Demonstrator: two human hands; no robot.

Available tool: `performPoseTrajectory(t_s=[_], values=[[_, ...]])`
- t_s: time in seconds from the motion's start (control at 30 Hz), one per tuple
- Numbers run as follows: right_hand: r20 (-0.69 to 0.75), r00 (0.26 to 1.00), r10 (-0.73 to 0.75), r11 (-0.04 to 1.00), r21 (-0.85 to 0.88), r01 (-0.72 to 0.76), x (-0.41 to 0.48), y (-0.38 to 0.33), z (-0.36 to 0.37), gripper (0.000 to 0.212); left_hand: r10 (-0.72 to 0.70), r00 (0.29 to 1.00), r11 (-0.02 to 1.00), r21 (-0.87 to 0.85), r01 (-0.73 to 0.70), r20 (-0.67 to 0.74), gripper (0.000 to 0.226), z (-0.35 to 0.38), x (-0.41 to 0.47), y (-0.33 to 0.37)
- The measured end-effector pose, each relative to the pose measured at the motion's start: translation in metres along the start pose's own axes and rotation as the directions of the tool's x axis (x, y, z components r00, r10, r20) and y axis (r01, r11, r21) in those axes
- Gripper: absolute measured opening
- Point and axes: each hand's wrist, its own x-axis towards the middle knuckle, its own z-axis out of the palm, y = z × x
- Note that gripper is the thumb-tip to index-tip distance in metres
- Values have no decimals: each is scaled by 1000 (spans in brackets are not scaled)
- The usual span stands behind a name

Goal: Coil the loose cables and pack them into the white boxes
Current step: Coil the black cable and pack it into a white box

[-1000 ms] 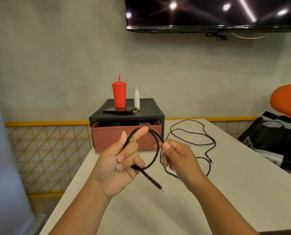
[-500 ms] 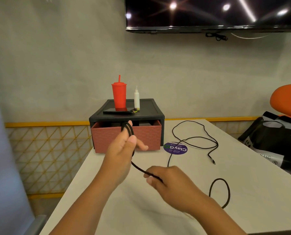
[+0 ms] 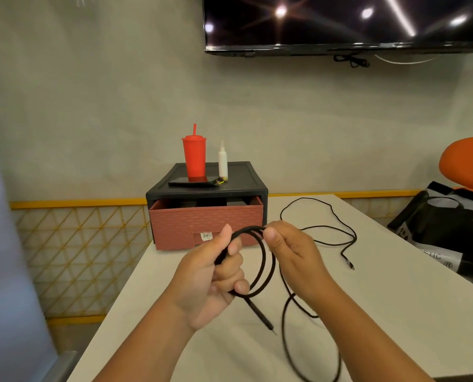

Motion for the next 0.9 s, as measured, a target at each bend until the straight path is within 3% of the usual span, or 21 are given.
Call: performPoseTrajectory(t_s=[0.07, 0.13, 0.27, 0.33, 0.57, 0.7, 0.8, 0.9], values=[[71, 995, 63, 997, 49, -67, -6, -5, 8, 42, 9, 1000, 997, -78, -12, -27, 38, 1, 3, -1], [94, 992, 89, 994, -65, -83, -9, -11, 13, 23, 12, 999, 997, -76, -15, -41, 40, 1, 4, -3], [91, 991, 96, 897, -439, -46, -2, -14, 6, 30, 7, 1000, 999, 36, -7, 5, 39, 4, 3, -8], [86, 988, 126, 866, -496, -67, 4, -11, 2, 24, 31, 1000, 993, 113, -32, 3, 37, 6, 2, -9], [156, 942, 298, 954, -79, -289, 10, -14, -3, 22, 69, 996, 975, 217, -56, -51, 34, -1, 2, -6], [221, 931, 290, 951, 42, -307, 5, -8, -4, 30, 37, 997, 995, 97, -31, -66, 32, -5, 1, -2], [180, 955, 237, 969, 26, -246, 2, 1, -5, 35, -16, 999, 998, -53, 14, -46, 31, -9, 2, -1], [47, 976, 213, 969, -140, -205, -7, 19, -10, 34, -11, 999, 974, -226, 19, 40, 25, -14, 2, 5]])
